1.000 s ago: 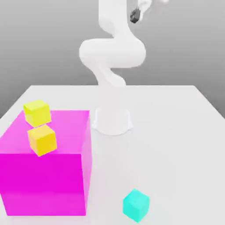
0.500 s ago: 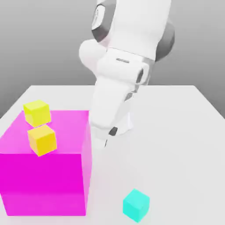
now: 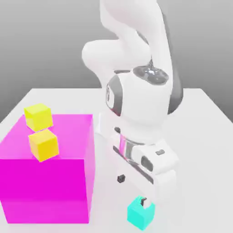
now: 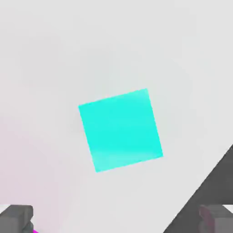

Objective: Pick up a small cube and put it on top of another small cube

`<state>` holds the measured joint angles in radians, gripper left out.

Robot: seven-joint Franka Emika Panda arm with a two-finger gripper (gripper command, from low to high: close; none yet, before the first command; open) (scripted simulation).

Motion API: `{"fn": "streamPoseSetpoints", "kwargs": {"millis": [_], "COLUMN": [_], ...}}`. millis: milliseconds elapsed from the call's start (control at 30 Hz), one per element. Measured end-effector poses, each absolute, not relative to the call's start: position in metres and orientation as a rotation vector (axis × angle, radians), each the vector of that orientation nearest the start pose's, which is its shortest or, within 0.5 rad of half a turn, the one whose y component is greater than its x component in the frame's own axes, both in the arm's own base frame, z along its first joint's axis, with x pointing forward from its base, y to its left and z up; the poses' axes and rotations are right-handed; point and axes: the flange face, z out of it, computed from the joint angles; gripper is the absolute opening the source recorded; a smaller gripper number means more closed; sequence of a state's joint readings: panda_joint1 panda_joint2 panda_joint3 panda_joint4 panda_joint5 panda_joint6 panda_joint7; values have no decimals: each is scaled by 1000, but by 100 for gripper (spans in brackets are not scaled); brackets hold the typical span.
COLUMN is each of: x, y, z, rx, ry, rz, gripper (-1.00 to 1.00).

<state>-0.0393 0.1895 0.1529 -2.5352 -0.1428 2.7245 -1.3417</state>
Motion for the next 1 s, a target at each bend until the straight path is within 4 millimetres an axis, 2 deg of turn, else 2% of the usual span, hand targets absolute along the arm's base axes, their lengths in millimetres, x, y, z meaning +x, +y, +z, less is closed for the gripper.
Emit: {"fn": "streamPoseSetpoints", "kwargs": {"millis": [67,233,267,433,467,533,733,833,900,1000], "x": [454,454,453,452,452,453,453,476,494,517], "y": [64,65,65,65,65,65,65,58,42,5], "z": [191,147,137,137,132,142,192,216,234,265], "rx": [2144,2129,2127,2128,2128,2129,2131,2246,2357,2531], "ry": [2287,2309,2311,2312,2313,2311,2309,2179,2047,1812], "rz": [0,8,4,1,0,4,2,45,91,173], "gripper": [0,0,-100,-100,-100,-100,-100,-100,-100,-100]}}
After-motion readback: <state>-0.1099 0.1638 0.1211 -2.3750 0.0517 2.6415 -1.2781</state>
